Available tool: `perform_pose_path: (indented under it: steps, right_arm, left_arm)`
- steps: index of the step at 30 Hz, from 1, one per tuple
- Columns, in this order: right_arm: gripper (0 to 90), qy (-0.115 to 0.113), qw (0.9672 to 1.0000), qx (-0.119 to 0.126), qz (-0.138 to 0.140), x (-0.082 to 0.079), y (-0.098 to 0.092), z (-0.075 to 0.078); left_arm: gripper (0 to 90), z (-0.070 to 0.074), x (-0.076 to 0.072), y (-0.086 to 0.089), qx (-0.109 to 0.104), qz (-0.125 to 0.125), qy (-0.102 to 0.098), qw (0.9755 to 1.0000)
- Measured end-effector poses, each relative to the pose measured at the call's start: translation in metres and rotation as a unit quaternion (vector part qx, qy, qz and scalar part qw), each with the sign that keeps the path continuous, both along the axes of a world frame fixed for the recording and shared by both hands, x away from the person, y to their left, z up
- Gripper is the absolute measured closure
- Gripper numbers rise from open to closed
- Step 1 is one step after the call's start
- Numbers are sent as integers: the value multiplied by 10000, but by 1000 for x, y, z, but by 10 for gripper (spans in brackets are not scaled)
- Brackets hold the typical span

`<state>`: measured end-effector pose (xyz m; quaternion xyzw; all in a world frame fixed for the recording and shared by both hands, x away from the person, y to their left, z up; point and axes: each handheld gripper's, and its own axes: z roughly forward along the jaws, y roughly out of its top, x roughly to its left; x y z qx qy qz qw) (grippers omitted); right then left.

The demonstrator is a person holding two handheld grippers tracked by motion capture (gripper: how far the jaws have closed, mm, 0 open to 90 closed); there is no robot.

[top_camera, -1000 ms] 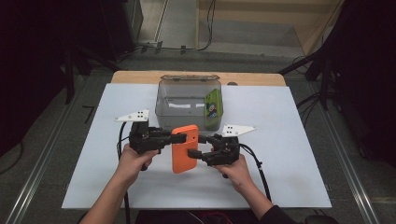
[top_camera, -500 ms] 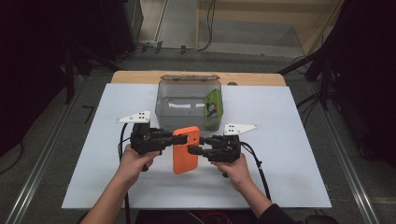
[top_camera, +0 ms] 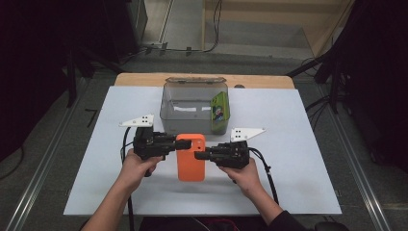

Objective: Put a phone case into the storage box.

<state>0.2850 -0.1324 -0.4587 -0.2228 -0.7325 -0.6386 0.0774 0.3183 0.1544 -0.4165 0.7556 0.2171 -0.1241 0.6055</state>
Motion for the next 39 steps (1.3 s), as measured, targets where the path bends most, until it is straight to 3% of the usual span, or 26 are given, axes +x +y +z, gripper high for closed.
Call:
perform_pose_path:
  steps: [7, 10, 13, 17, 28, 39]
  right_arm:
    - [805, -47, 9999, -102, 57, -2, 2, 3]
    - [812, -41, 9999, -145, 30, -2, 0, 4]
    - [812, 24, 9999, -159, -18, -1, -2, 5]
    - [812, 117, 9996, -239, -108, -1, -6, 7]
    - [811, 408, 9970, -560, -332, -1, -16, 15]
    - [809, 995, 9889, -843, -710, 3, -25, 17]
  left_arm:
    - [599, 0, -2, -1, 205, 134, -166, 9996]
    - [498, 0, -2, -1, 240, 247, -195, 9992]
    - [394, 0, -1, 1, 264, 306, -165, 9990]
    - [341, 0, -1, 3, 401, 440, -223, 9980]
    - [338, -2, -4, 11, 673, 668, -247, 9952]
    - [337, -7, -8, 13, 1057, 852, -270, 9904]
